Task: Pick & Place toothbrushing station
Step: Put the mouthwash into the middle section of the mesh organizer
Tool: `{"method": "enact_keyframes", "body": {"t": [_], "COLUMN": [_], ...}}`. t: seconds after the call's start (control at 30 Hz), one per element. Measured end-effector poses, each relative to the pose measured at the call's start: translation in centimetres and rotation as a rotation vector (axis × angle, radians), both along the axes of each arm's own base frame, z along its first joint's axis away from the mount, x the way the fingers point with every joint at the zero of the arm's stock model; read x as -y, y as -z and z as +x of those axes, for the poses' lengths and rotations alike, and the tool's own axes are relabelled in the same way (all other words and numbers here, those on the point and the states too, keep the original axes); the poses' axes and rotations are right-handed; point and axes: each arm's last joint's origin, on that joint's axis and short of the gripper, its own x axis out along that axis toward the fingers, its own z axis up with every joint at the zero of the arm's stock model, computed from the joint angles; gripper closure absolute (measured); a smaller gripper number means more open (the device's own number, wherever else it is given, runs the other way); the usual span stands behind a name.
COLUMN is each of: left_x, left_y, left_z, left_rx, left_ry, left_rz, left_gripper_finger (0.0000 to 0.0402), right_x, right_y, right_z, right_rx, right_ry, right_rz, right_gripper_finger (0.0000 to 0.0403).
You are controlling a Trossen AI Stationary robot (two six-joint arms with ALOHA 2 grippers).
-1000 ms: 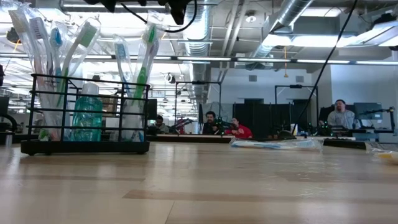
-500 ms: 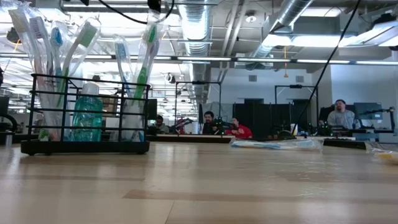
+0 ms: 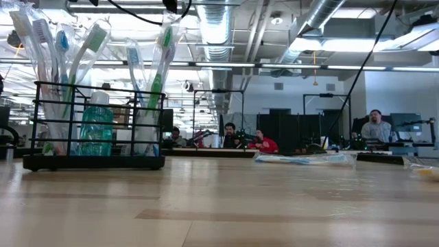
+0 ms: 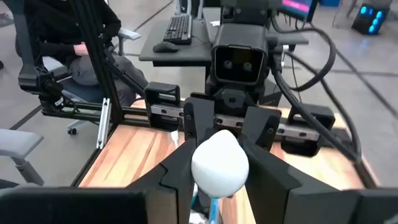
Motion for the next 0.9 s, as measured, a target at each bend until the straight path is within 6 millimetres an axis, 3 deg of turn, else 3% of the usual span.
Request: {"method": "enact_keyframes", "body": {"t": [0.9], "left_x": [0.0], "left_y": [-0.4], "left_z": [0.0], "left_rx": [0.032], "left_ry": [-0.002], "left_rz": [0.012], "left_gripper_finger": [0.0334], "right_x": [0.0], "right_y": [-1.3], "right_z": [-0.4], "right_rx": [0.068], "right_ry": [-0.039], "right_rz": [-0.057], "right_gripper_finger": [0.0289]}}
